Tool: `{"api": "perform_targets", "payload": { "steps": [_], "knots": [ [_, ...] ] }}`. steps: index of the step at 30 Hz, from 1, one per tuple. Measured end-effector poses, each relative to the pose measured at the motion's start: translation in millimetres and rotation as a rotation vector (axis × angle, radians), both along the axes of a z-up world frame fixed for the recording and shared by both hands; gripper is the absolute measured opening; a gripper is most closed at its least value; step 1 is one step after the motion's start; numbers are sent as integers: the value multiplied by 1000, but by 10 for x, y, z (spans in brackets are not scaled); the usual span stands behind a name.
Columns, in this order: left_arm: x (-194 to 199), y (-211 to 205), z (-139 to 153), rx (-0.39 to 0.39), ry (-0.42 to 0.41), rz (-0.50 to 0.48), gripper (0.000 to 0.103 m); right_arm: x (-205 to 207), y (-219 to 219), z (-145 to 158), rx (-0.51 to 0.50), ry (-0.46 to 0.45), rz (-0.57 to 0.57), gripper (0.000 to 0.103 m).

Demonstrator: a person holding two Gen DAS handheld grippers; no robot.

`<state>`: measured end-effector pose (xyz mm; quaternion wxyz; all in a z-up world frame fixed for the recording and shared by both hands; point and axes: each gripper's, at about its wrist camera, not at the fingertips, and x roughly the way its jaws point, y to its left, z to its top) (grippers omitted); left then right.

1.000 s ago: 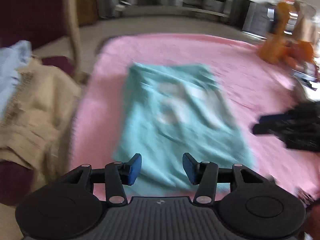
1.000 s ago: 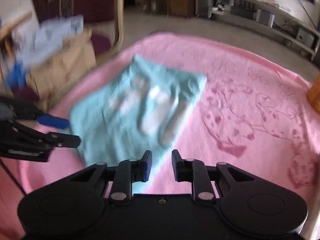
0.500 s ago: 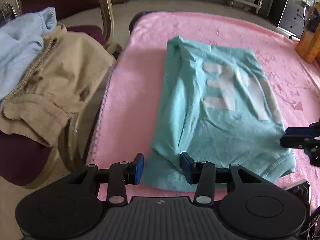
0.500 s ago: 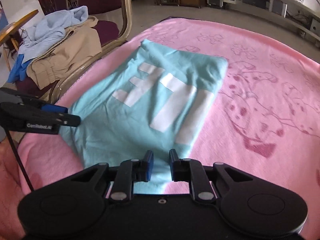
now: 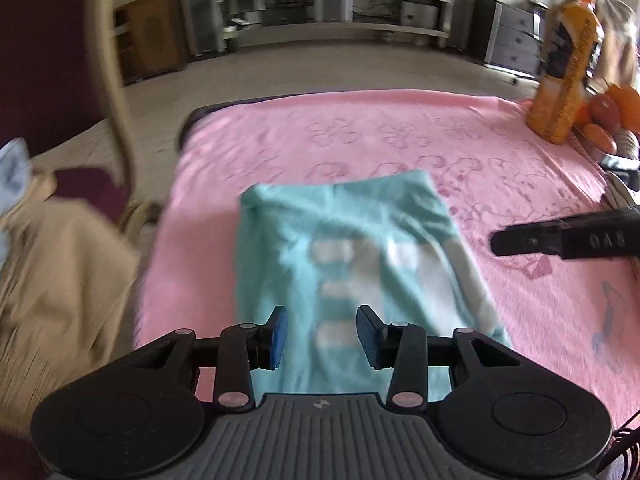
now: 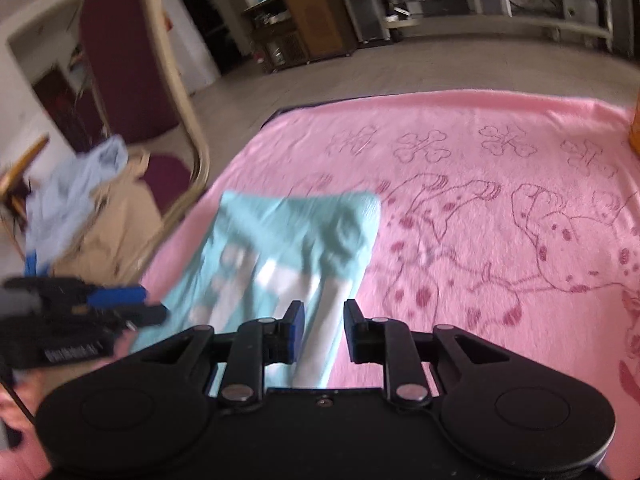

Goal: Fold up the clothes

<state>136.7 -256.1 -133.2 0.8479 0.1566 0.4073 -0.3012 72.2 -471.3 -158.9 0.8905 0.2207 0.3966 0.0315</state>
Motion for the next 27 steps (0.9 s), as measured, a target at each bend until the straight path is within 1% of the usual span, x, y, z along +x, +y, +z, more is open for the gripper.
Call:
{"api": "perform_targets", "payload": {
  "steps": [2,3,5,6,7,8,9,10,11,13,14,15,16,17,18,20,21,22,24,26,27],
  "knots": [
    [60,-168,-32,-24,-4,-43,37,148,-69,-62,96,2,3,22],
    [112,-232,-57,-40,-2,-56,37,224,-69,-106,139,7,24,22],
    [236,-335,-134,-65,16,-63,35,381,-32,-212,208,29,69,21],
    [310,-377,-187,-70,26,-55,32,463,-6,-282,236,47,89,21],
    [399,-382,-265,-61,37,-22,31,535,8,-353,250,66,95,21],
    [478,-353,-340,-52,49,19,31,582,-15,-423,258,78,79,21],
    [551,-318,-401,-48,58,61,32,614,-58,-490,269,87,52,17],
    [605,-266,-423,-56,64,101,29,647,-101,-556,280,96,26,9],
    [639,-206,-409,-67,69,138,27,647,-157,-592,288,89,-11,8],
    [670,-116,-337,-62,57,215,24,561,-275,-567,243,45,-108,8],
    [673,-78,-293,-58,46,250,24,518,-330,-548,223,33,-149,8],
    [654,-53,-236,-49,23,275,24,479,-369,-525,212,31,-176,10],
    [633,-29,-177,-46,1,295,24,451,-389,-494,191,29,-189,14],
    [610,-17,-119,-59,-12,294,24,423,-392,-440,154,19,-193,14],
    [593,-27,-71,-83,-13,268,24,397,-396,-383,123,4,-194,15],
    [563,-65,13,-125,-12,208,24,359,-419,-283,114,-31,-183,16],
    [557,-145,21,-131,-6,155,27,362,-420,-243,122,-48,-172,17],
    [559,-238,3,-127,5,99,28,380,-411,-218,127,-58,-158,17],
    [611,-370,-100,-124,39,24,28,437,-404,-198,133,-61,-121,17],
    [688,-436,-213,-127,59,-14,27,537,-371,-222,149,-53,-74,17],
    [731,-455,-268,-128,65,-25,23,600,-345,-252,165,-46,-52,17]
  ]
}}
